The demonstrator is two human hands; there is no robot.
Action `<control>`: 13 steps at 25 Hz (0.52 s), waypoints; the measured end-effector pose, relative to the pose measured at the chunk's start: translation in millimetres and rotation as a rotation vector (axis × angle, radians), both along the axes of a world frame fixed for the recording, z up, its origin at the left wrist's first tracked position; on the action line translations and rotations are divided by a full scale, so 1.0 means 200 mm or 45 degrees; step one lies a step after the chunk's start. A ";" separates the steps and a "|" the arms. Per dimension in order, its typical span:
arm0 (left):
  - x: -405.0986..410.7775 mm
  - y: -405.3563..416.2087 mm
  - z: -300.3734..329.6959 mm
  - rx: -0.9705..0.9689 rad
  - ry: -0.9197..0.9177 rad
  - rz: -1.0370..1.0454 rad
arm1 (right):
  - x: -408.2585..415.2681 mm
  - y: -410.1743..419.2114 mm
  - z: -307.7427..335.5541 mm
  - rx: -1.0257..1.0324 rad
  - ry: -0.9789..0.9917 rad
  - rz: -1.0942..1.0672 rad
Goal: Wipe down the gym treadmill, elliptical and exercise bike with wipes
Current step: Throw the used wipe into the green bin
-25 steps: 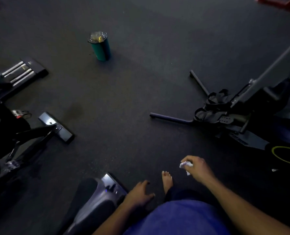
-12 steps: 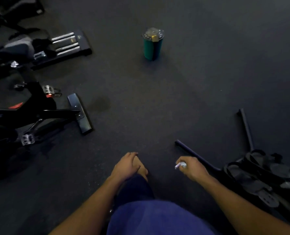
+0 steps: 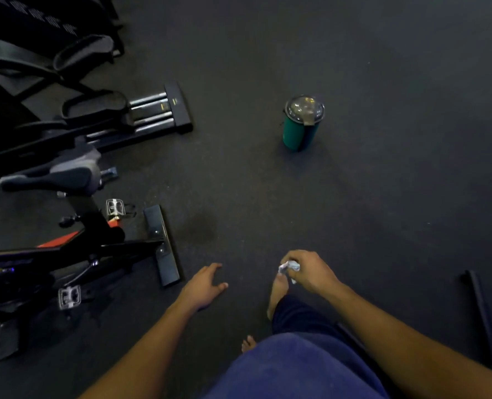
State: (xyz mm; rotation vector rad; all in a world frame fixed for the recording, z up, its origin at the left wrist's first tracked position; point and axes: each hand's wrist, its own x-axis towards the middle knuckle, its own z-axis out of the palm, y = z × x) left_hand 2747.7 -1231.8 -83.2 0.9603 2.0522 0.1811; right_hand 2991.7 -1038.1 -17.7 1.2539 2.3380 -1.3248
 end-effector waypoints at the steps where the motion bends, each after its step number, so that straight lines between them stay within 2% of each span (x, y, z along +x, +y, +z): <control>1: -0.10 0.13 -0.01 0.002 -0.005 0.017 | -0.09 0.11 -0.02 0.011 0.006 -0.001; 5: -0.50 0.66 -0.09 -0.026 0.008 -0.067 | -0.44 0.71 -0.15 0.048 0.051 -0.092; 9: -0.98 1.18 0.01 -0.066 0.029 -0.117 | -0.78 1.24 -0.10 -0.019 0.014 -0.190; 13: -1.44 1.67 0.12 0.076 0.011 0.131 | -1.19 1.77 -0.09 -0.046 -0.021 -0.091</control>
